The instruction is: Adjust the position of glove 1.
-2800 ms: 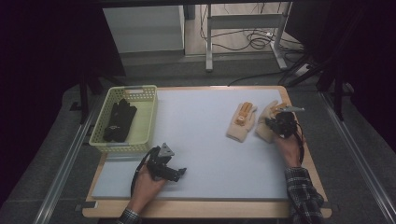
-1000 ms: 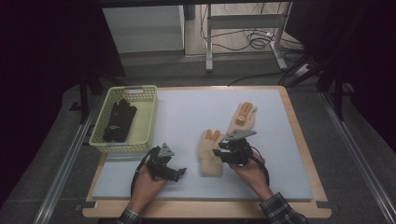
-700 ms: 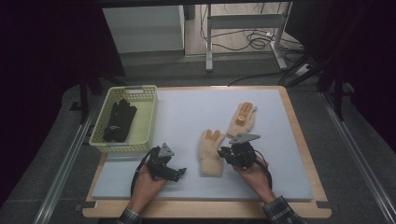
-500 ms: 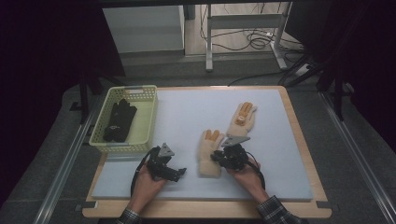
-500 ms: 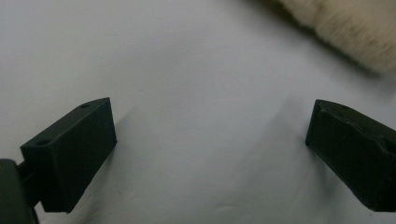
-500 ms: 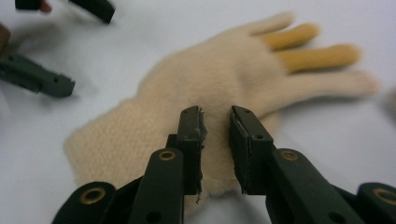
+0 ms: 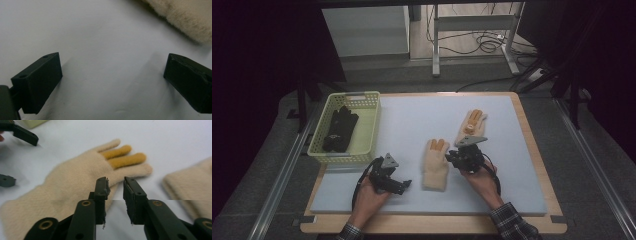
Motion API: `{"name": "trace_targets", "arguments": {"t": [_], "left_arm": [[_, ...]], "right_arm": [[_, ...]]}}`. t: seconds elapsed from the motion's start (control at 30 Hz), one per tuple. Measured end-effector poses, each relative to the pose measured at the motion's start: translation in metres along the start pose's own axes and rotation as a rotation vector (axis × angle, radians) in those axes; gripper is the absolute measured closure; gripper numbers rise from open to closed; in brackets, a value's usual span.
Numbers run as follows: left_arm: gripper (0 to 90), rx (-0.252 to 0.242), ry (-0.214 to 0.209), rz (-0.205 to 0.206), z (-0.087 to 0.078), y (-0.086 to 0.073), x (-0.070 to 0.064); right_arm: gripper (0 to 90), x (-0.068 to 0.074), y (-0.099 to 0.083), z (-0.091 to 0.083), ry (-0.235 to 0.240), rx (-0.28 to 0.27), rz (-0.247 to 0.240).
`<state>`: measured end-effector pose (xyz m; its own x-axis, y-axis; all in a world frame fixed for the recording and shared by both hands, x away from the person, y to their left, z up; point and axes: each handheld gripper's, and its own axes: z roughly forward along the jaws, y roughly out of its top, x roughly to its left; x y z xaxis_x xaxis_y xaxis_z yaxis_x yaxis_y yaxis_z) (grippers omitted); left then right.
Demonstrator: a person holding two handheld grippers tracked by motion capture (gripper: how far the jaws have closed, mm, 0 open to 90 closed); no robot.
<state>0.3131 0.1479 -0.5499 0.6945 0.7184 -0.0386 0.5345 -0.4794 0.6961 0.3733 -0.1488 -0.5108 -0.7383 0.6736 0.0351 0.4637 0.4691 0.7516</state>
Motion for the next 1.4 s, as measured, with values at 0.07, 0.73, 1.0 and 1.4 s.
{"name": "trace_targets", "arguments": {"t": [0.07, 0.73, 1.0, 1.4], "left_arm": [[1.8, 0.000, 0.000, -0.001, 0.000, 0.000, 0.000], [1.8, 0.000, 0.000, 0.000, 0.000, 0.000, 0.000], [1.8, 0.000, 0.000, 0.000, 0.000, 0.000, 0.000], [1.8, 0.000, -0.001, -0.001, 0.000, 0.000, 0.000]], "right_arm": [[66.8, 0.000, -0.002, 0.011, 0.010, 0.018, 0.004], [72.1, 0.002, 0.000, -0.016, -0.128, -0.013, -0.041], [66.2, -0.024, -0.012, -0.014, -0.086, -0.020, 0.056], [56.1, -0.069, 0.003, -0.016, -0.169, -0.021, 0.082]]}}
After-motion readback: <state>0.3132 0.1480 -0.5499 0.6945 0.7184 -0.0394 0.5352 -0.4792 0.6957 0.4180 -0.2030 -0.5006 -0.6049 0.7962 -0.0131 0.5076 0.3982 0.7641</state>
